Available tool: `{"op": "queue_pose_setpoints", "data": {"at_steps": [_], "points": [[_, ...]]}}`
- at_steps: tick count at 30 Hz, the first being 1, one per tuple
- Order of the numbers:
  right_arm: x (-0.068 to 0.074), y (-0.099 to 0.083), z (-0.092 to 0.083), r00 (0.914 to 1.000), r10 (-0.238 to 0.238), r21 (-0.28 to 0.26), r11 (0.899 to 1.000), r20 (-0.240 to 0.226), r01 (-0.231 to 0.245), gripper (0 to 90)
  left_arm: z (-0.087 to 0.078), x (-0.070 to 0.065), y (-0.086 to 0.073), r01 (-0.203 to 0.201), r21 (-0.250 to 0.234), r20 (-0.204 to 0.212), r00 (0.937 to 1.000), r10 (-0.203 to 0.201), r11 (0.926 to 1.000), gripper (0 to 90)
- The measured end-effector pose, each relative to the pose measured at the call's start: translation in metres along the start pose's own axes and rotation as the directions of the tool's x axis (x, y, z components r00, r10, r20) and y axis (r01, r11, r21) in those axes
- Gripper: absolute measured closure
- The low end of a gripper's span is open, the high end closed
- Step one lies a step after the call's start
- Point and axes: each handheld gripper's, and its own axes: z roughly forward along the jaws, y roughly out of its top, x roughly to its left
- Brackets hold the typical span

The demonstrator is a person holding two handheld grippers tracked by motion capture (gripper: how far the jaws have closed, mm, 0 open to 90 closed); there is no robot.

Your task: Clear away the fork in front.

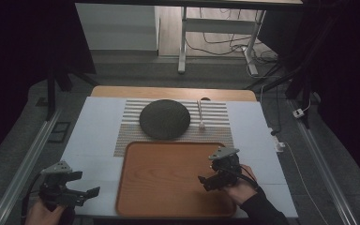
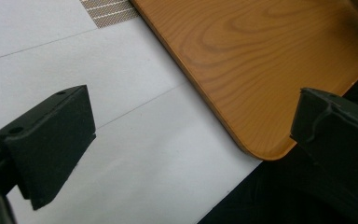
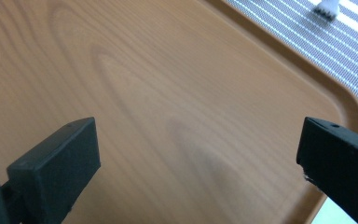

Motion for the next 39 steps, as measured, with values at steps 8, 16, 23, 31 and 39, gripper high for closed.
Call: {"op": "queue_pose_setpoints", "data": {"at_steps": [8,16,23,31,39], "points": [[-0.010,0.011,0.012,0.9975,-0.059,0.017,0.998,0.040,0.058,0.0,0.000,0.000,0.000,0.004,0.003,0.000,1.0000,-0.004,1.0000,0.0],[-0.020,0.022,0.025,0.9909,-0.101,0.045,0.994,0.089,0.097,0.0,0.000,0.001,0.000,0.007,0.004,0.003,1.0000,-0.007,1.0000,0.0],[-0.024,0.032,0.034,0.9830,-0.143,0.066,0.989,0.115,0.136,0.0,0.000,0.001,0.000,0.009,0.006,0.005,0.9999,-0.009,0.9999,0.0],[-0.035,0.043,0.045,0.9693,-0.178,0.084,0.983,0.169,0.166,0.0,0.001,0.001,0.000,0.009,0.008,0.008,0.9999,-0.009,0.9999,0.0],[-0.046,0.054,0.055,0.9534,-0.203,0.100,0.978,0.223,0.185,0.0,0.001,0.001,0.001,0.009,0.012,0.010,0.9999,-0.009,0.9999,0.0]]}}
